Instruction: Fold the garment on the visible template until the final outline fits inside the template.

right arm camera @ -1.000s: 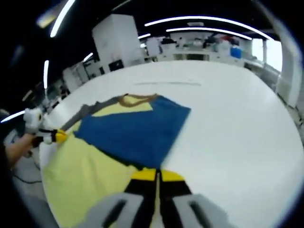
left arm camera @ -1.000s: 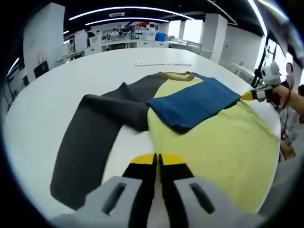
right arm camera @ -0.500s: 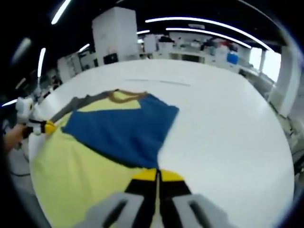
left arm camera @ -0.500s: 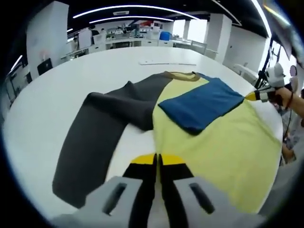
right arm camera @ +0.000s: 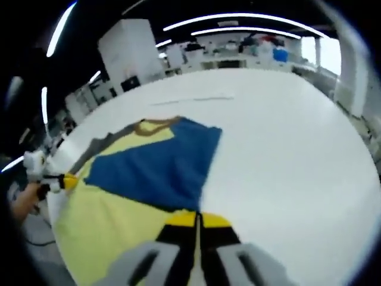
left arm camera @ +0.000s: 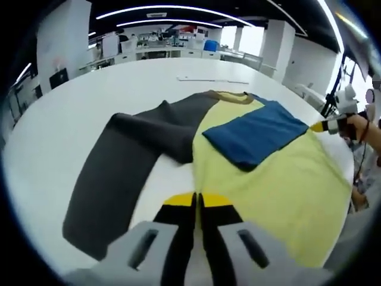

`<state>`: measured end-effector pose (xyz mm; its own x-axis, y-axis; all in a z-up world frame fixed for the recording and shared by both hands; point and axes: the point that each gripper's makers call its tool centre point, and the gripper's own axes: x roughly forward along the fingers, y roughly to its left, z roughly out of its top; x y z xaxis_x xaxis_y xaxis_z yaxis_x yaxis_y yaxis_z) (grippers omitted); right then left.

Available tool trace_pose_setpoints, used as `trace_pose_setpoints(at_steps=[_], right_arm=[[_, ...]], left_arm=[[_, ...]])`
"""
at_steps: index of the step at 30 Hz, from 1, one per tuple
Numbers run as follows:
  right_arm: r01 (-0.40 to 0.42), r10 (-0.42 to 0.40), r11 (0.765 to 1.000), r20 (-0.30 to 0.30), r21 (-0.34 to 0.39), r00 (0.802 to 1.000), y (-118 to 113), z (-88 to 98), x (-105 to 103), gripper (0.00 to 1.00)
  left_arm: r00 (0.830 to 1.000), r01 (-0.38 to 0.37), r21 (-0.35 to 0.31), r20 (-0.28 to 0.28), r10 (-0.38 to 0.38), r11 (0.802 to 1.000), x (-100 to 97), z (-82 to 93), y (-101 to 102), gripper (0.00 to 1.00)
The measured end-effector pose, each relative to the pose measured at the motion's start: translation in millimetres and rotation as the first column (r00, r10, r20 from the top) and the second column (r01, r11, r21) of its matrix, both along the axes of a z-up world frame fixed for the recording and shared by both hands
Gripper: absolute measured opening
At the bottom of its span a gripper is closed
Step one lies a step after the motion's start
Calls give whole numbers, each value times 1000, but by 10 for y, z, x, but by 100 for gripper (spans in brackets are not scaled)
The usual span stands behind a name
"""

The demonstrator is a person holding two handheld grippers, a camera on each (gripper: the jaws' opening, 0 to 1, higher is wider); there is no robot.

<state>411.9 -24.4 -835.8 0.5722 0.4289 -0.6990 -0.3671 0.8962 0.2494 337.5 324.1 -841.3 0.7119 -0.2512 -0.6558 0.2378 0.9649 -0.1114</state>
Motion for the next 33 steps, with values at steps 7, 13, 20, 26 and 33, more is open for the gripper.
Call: trace_pose_setpoints(at_steps=[7,13,20,26,33], right_arm=[[26,-23,998,-49,64,999,73,-50,24,9],[8,-8,1000,-8,-26,1000,133,-38,8,2],[33,-32,994,11,-102,999,72,-46,4,0],[13,-10,990,20,-143,1000,53,-48,26,0],[8,-6,989,15,-148,1000,27,-72,31,0]], left_arm=[[1000,7,6,1,-7,1000,11,2,-6,0],[1000,8,7,1,-8,1000,9,5,-3,0],[1000,5,16,0,-5,1000,-4,2,16,0],[1000,14,21,-8,-14,1000,-34,1,-9,0],[1000,27,28,0,-27,999,-35,2,-46,0]])
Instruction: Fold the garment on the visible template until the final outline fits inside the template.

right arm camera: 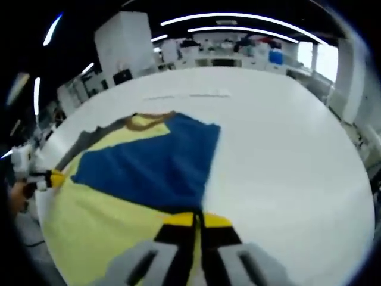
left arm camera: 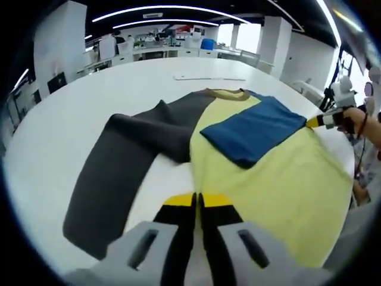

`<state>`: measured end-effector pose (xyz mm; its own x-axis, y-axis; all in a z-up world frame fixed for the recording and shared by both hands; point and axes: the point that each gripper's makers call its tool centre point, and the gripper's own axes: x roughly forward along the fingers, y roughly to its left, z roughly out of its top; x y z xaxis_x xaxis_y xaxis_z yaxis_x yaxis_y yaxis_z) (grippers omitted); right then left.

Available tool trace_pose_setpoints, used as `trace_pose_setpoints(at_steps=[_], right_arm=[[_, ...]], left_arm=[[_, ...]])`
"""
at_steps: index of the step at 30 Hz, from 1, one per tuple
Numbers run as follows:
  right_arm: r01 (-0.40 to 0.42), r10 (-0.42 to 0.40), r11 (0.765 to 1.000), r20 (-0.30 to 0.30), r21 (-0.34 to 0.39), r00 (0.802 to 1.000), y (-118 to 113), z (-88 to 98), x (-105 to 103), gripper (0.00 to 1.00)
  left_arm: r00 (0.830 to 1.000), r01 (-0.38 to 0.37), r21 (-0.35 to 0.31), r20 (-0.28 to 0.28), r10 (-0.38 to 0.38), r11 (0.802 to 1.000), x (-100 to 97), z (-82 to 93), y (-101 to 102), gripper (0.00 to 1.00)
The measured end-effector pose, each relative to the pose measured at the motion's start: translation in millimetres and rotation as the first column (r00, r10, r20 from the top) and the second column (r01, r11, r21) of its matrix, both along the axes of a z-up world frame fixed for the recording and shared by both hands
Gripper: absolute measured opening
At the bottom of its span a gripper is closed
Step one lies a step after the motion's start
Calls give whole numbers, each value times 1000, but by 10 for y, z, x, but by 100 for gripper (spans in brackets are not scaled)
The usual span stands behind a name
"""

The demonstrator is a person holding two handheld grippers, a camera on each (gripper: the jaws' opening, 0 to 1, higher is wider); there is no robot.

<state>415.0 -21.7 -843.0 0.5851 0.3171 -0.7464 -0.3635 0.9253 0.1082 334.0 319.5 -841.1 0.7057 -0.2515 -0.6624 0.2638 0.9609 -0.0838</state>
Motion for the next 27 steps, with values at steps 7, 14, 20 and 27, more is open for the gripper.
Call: trace_pose_setpoints(at_steps=[7,14,20,27], right_arm=[[-13,13,1000,6,-27,1000,-91,-11,25,0],[-44,45,997,8,-64,999,-168,-5,31,0],[-78,78,996,14,-48,997,-181,43,33,1],[-116,115,993,48,10,992,-112,214,43,54]], left_arm=[[1000,18,9,6,-18,1000,-11,16,-57,2],[999,34,22,14,-34,999,-9,24,-72,10],[999,28,46,26,-30,999,-73,64,-20,19],[999,-14,48,48,11,999,-134,144,95,46]])
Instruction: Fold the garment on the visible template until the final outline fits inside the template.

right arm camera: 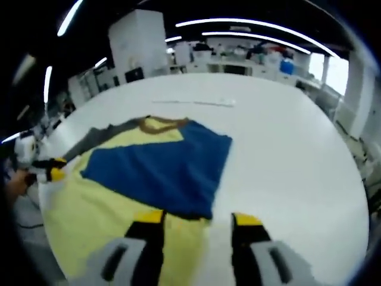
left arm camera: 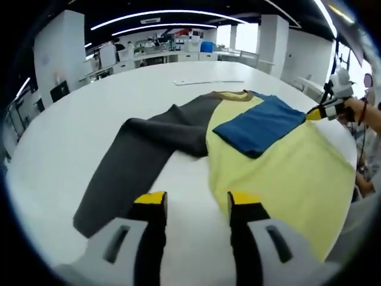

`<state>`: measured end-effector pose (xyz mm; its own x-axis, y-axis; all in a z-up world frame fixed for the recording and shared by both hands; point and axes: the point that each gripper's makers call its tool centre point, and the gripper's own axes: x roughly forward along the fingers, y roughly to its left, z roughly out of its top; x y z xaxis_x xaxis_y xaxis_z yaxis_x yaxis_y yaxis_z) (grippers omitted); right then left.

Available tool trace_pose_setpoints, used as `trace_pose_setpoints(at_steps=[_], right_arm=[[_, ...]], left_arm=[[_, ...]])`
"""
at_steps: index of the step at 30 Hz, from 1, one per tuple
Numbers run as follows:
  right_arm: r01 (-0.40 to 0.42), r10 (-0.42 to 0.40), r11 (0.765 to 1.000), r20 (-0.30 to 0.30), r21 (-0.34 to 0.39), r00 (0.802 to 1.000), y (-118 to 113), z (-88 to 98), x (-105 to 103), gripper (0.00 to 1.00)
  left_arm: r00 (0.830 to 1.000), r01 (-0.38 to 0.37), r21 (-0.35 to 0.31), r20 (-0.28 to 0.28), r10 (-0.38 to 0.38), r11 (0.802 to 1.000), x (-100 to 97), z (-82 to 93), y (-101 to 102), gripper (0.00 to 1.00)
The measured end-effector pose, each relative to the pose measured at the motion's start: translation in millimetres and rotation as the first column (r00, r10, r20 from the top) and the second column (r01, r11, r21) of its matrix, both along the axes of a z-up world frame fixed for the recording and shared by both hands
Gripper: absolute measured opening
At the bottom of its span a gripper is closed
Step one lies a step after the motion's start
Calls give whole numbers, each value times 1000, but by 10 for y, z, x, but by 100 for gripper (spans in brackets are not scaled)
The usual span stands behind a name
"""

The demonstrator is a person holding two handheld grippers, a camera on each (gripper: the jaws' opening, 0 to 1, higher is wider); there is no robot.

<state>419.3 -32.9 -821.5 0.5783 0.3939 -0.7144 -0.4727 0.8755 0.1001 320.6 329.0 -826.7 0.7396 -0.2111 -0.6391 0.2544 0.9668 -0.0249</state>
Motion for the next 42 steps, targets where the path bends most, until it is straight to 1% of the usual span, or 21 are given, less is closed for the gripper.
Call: trace_pose_setpoints(at_steps=[3,5,6,8,10,11,12,14,17,19,20,22,25,28,29,31,33,36,37,39,42], right_arm=[[-36,36,999,16,18,999,65,96,-49,69],[-51,50,998,28,40,998,102,147,-47,78],[-65,64,997,36,50,997,123,196,-76,81],[-87,83,995,62,57,995,150,277,-106,86],[-100,95,993,84,61,992,165,335,-120,91],[-105,99,993,92,61,991,171,360,-133,96],[-112,105,992,100,65,989,177,393,-146,98],[-126,117,990,118,69,986,183,462,-171,99],[-140,131,988,121,71,984,184,525,-241,99],[-153,142,984,117,88,983,203,598,-347,99],[-156,143,982,114,110,983,223,637,-387,99],[-169,154,976,117,138,981,254,711,-460,99],[-187,168,972,133,143,977,264,799,-542,99],[-187,167,972,147,141,975,231,878,-613,99],[-184,162,973,155,142,975,217,908,-632,99],[-175,150,974,170,145,974,181,967,-669,99],[-173,146,974,176,146,973,156,1008,-724,99],[-176,150,973,168,149,974,119,1023,-799,99],[-179,154,973,165,144,974,106,1025,-828,99],[-179,159,975,155,128,975,63,1017,-868,99],[-170,150,978,160,122,976,18,1042,-914,99]], left_arm=[[1000,-23,-3,20,23,1000,-19,80,39,57],[999,-46,3,29,46,999,-28,113,122,62],[998,-56,7,34,56,998,-34,127,161,64],[996,-82,16,43,81,997,-43,143,262,67],[995,-98,28,36,97,995,-72,144,329,69],[992,-122,45,33,120,992,-97,138,409,69],[990,-137,45,42,135,990,-103,144,456,71],[983,-176,34,51,174,984,-130,160,524,74],[975,-218,36,46,216,975,-183,155,640,76],[968,-248,9,35,247,969,-212,140,717,77],[964,-263,-8,27,263,965,-223,131,726,76],[958,-285,-13,27,285,958,-239,131,761,75],[946,-323,-18,24,323,946,-278,120,880,75],[932,-361,-16,23,361,932,-308,96,1000,71],[921,-388,-20,22,388,921,-319,86,1041,68],[908,-417,-26,21,418,909,-337,74,1079,63],[903,-428,-19,21,428,904,-348,41,1111,58],[889,-457,-13,20,457,890,-364,-34,1191,51],[884,-468,-19,16,468,884,-369,-40,1190,49],[878,-478,-26,10,478,878,-367,-56,1200,44],[870,-492,-32,1,492,870,-380,-71,1196,37]])
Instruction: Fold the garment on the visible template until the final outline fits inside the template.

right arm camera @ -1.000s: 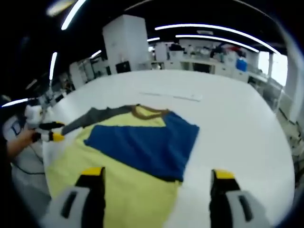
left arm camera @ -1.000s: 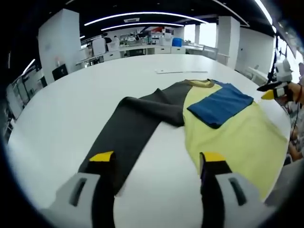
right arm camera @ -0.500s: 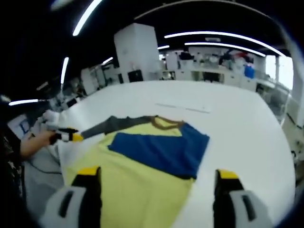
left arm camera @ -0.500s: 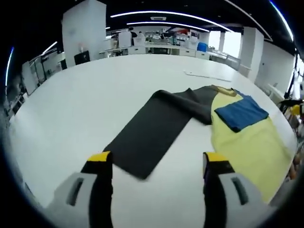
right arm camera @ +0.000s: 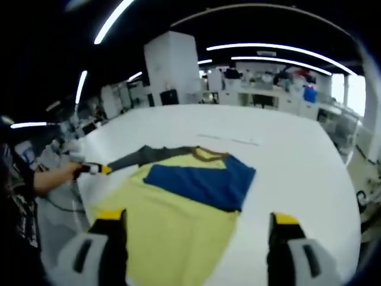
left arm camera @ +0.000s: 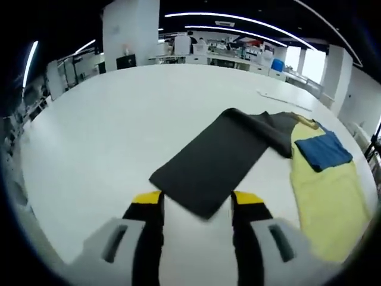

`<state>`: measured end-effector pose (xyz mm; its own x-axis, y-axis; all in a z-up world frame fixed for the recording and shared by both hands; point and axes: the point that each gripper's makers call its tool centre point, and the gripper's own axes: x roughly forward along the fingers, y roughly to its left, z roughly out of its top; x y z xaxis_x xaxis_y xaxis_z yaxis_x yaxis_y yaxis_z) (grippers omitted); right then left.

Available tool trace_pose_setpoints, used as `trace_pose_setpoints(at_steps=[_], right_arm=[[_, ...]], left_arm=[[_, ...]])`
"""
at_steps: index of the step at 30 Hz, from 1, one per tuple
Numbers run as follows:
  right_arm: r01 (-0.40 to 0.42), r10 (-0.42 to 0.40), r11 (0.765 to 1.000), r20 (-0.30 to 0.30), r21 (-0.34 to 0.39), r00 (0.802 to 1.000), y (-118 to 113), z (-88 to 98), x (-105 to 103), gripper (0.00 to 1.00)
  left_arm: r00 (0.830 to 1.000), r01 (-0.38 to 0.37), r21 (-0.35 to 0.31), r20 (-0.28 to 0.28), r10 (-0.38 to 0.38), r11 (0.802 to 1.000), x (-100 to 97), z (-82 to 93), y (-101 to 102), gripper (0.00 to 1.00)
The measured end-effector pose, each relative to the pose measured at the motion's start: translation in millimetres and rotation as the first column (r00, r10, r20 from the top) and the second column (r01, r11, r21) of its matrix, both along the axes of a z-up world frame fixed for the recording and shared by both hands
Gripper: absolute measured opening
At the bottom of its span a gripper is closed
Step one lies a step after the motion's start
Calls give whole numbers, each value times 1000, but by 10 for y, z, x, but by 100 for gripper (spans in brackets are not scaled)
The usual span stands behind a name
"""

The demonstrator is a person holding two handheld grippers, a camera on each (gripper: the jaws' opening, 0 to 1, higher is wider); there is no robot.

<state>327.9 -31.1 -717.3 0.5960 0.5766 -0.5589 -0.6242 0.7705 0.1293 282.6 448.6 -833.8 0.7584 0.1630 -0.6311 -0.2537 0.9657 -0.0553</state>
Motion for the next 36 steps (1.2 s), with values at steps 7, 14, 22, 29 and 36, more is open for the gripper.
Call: trace_pose_setpoints(at_steps=[7,14,22,29,36], right_arm=[[28,-28,1000,16,13,999,-54,37,-49,99],[38,-37,998,16,-55,999,-119,-40,-139,99],[44,-43,997,19,-63,999,-136,-71,-188,99],[54,-54,996,3,-73,999,-152,-131,-233,99],[58,-58,995,1,-79,998,-154,-144,-232,99]], left_arm=[[999,-21,-8,-35,21,1000,-43,-74,-63,38],[998,-32,39,-50,34,999,-6,-80,-30,33],[995,-79,28,-62,81,996,-26,-56,-10,19],[994,-101,-16,-41,100,995,-70,-48,47,10],[993,-109,-49,-40,107,993,-85,-57,61,1]])
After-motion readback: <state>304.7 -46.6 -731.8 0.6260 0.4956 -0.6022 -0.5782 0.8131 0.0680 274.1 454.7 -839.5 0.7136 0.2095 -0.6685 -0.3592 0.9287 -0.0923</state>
